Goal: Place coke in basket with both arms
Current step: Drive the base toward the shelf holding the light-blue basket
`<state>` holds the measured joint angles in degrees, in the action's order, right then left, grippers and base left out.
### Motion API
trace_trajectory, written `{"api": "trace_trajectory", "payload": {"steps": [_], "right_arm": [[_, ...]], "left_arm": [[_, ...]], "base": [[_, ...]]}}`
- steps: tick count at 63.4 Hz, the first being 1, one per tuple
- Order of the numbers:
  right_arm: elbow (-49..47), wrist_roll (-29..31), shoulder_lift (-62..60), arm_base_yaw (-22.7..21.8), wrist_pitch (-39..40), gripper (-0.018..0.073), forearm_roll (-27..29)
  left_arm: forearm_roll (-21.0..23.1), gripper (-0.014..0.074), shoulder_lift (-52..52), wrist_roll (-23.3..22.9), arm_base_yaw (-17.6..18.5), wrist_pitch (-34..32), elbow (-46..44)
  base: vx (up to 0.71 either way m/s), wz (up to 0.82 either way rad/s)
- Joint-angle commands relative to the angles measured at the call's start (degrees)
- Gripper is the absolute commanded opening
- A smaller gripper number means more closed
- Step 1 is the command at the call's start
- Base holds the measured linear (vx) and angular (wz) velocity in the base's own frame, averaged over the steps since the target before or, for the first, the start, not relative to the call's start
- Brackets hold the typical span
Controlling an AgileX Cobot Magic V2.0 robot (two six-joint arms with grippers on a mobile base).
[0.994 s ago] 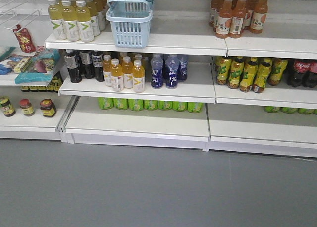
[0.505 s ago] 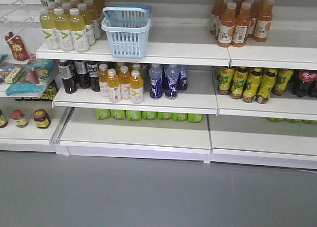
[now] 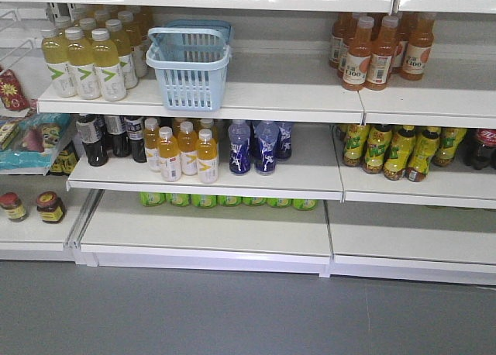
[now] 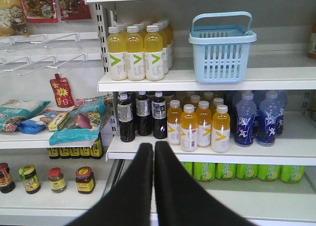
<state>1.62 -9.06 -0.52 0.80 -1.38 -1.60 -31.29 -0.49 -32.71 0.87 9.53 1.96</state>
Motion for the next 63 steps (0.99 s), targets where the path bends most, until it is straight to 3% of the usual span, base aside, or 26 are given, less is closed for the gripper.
{"api": "trace_trajectory", "payload": {"steps": [1, 63], "right_arm": [[0.83, 0.66, -1.04, -0.13, 4.33, -0.0005, -0.16], [0.83, 0.66, -1.04, -0.13, 4.33, -0.0005, -0.16]], "left_arm": [[0.14, -0.0006, -1.06, -0.11, -0.06, -3.36, 0.34], [0.14, -0.0006, -1.06, -0.11, -0.06, -3.36, 0.34]], "base": [[0.18, -0.04], [0.17, -0.04]]}}
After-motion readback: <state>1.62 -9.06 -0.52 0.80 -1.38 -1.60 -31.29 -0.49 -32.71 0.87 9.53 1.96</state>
